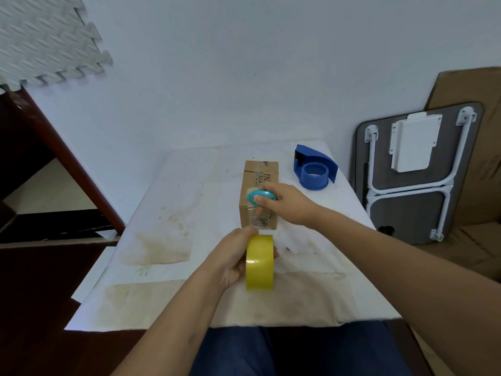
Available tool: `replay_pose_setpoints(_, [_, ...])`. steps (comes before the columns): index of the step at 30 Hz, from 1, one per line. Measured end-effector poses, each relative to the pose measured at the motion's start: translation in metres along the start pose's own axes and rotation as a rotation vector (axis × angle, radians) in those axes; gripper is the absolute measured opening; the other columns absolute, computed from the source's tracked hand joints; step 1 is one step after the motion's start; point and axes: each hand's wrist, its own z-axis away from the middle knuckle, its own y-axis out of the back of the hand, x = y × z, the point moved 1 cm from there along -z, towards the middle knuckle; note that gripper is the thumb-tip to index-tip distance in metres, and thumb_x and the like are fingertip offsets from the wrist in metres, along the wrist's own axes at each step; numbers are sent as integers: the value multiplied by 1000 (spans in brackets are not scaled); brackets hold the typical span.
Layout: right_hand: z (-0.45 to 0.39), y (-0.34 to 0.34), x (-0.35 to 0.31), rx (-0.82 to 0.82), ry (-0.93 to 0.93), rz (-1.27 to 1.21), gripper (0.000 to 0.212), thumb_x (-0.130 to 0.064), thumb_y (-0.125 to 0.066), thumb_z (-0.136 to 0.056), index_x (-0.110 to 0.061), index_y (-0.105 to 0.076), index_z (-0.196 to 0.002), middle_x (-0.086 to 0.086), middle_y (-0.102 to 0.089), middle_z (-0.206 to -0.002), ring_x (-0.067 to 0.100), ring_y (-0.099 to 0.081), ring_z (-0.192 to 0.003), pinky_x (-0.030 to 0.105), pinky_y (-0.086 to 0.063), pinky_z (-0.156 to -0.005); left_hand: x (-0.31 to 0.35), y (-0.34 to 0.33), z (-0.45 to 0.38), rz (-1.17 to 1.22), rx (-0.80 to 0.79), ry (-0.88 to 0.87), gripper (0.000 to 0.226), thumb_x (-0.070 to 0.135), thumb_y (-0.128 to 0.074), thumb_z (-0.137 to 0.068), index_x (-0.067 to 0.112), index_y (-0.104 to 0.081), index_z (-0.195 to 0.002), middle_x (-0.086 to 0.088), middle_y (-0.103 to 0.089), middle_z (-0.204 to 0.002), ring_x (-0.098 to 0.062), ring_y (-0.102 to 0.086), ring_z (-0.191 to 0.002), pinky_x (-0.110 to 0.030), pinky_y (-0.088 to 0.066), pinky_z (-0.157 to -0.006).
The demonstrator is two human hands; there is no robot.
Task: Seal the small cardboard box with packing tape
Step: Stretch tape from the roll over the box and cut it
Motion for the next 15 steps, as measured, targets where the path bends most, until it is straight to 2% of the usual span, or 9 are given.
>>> replay_pose_setpoints(2, [0,9,-8,28,40,12,14,-32,-52,-98,-20,-59,-97,1,-75,-91,6,-61,-81,18,-42,-65,0,2,-3,2,6,0,36,11,-47,-95,2,-49,-130,-27,-74,-86,-30,-74,-66,-39,-61,-65])
replay_pose_setpoints(4, [0,18,-17,9,80,65,12,-29,-52,-98,-19,-59,-94,-1,-72,-84,3,-61,-74,11,-42,-61,0,3,-3,-2,4,-6,39,8,-47,-93,2,-47,-132,-27,-74,-86,-30,-74,-66,-40,-61,-66])
replay_pose_setpoints(6, [1,22,-21,-80,80,141,13,-28,-53,-98,-17,-56,-91,-4,-68,-78,8,-64,-72,8,-42,-57,0,5,-4,-5,-1,-13,39,8,-47,-93,2,-47,-131,-27,-74,-87,-31,-74,-67,-40,-61,-68])
replay_pose_setpoints(8, [2,23,-19,-168,49,234,19,-30,-52,-98,-12,-57,-93,0,-68,-81,7,-62,-68,5,-41,-54,-1,5,-6,-17,-9,-22,37,8,-47,-93,3,-48,-129,-27,-74,-87,-31,-74,-67,-41,-60,-71])
replay_pose_setpoints(11, [4,22,-17,-225,26,374,27,-33,-50,-98,-10,-58,-108,8,-66,-102,12,-57,-77,14,-39,-56,-3,6,-10,-32,-7,-46,35,9,-46,-94,3,-49,-129,-28,-73,-89,-32,-73,-69,-46,-58,-78])
replay_pose_setpoints(13, [5,19,-19,-243,32,419,27,-32,-50,-98,-10,-58,-111,7,-62,-103,18,-55,-83,20,-39,-59,-3,8,-11,-49,-11,-70,36,10,-45,-95,3,-49,-130,-28,-73,-89,-32,-73,-69,-53,-53,-88])
replay_pose_setpoints(15, [4,16,-23,-268,45,475,28,-31,-50,-98,-8,-59,-110,8,-62,-102,19,-54,-84,22,-39,-60,-3,8,-11,-57,-8,-75,37,11,-44,-95,1,-49,-130,-29,-73,-88,-31,-72,-67,-51,-53,-85])
